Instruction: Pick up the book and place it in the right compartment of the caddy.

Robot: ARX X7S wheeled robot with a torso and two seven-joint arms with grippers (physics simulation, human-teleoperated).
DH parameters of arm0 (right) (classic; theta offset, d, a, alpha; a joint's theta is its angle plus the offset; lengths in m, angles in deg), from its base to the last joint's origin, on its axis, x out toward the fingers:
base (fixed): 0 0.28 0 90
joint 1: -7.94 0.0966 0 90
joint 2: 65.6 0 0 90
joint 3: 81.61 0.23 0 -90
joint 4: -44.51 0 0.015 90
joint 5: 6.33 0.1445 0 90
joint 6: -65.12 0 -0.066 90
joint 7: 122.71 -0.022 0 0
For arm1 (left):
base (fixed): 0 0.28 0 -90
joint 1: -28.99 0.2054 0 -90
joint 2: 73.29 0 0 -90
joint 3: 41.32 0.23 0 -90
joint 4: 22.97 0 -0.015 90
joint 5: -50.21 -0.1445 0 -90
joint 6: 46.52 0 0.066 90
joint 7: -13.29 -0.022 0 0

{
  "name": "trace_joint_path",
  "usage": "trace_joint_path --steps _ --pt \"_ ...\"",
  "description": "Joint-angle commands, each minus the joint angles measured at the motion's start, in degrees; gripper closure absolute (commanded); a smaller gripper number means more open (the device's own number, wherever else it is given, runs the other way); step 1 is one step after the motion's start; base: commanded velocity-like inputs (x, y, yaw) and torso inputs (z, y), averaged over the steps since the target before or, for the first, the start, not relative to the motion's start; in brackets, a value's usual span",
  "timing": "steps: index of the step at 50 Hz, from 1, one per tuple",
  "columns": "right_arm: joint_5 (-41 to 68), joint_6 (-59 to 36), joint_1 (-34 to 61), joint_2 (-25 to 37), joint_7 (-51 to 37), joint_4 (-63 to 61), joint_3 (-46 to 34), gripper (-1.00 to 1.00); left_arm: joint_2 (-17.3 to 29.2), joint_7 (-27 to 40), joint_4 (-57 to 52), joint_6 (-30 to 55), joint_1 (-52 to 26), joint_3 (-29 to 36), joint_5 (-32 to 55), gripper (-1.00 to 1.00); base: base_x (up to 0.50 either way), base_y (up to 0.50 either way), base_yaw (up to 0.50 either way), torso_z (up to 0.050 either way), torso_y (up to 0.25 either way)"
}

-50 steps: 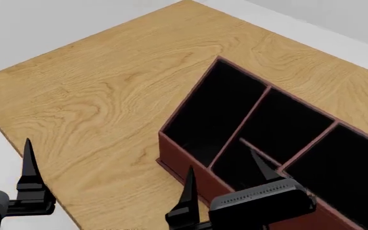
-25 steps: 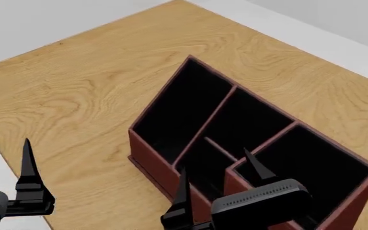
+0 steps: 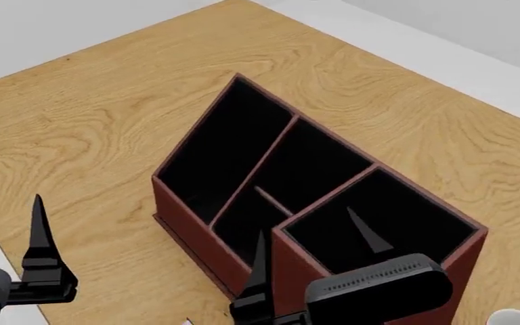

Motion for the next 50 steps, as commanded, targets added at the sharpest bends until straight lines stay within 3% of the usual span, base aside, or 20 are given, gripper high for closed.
trace_joint_path --steps 1,11,18,23,27,30,34,36,40,50 --pt "0.8 0.93 -0.1 -0.06 -0.06 0.33 0.17 -1.0 0.28 0.24 0.34 -0.14 -0.13 0.03 0.19 -1.0 0.01 0.01 0.0 0.0 0.0" --pt "1.63 -0.27 0.23 0.51 0.69 -0.17 -0.52 -1.0 0.46 0.55 -0.12 0.05 -0.01 0.18 0.3 -1.0 0.0 0.0 0.0 0.0 0.0" --pt "2.81 -19.22 2.84 2.27 -1.14 -14.91 -1.23 -1.0 0.96 0.35 -0.45 0.63 -0.29 -1.46 2.55 -1.0 0.0 0.0 0.0 0.0 0.0" --pt "8.26 -44.82 13.32 0.2 -1.51 -26.31 -0.64 -1.0 1.39 0.68 -2.19 2.21 -0.31 -2.93 4.48 -1.0 0.0 0.0 0.0 0.0 0.0" --pt "18.34 -64.31 24.06 -5.09 -0.64 -30.87 8.02 -1.0 1.69 0.94 -2.78 2.11 -0.12 -3.59 4.82 -1.0 0.0 0.0 0.0 0.0 0.0" --pt "44.12 -64.34 32.46 -0.06 -23.94 -21.24 14.31 -1.0 1.89 1.07 -2.98 2.14 -0.08 -4.35 5.49 -1.0 0.0 0.0 0.0 0.0 0.0" --pt "78.5 -61.13 42.73 3.77 -56.64 -7.64 7.28 -1.0 2.05 1.29 -3.42 2.33 -0.09 -4.98 6.14 -1.0 0.0 0.0 0.0 0.0 0.0" --pt "95.68 -59.59 45.71 4.54 -60.94 -4.91 3.46 -1.0 2.08 1.4 -2.88 2.06 -0.26 -5.21 6.09 -1.0 0.0 0.0 0.0 0.0 0.0" --pt "105.3 -56.13 50.31 5.43 -67.48 0.16 -4.29 -1.0 2.17 1.65 -1.78 2.05 -0.74 -6.06 6.59 -1.0 0.0 0.0 0.0 0.0 0.0" --pt "111.0 -53.8 53.25 5.07 -69.14 7.66 -12.23 -1.0 2.83 2.66 -1.39 2.33 -1.02 -8.61 7.83 -1.0 0.0 0.0 0.0 0.0 0.0"
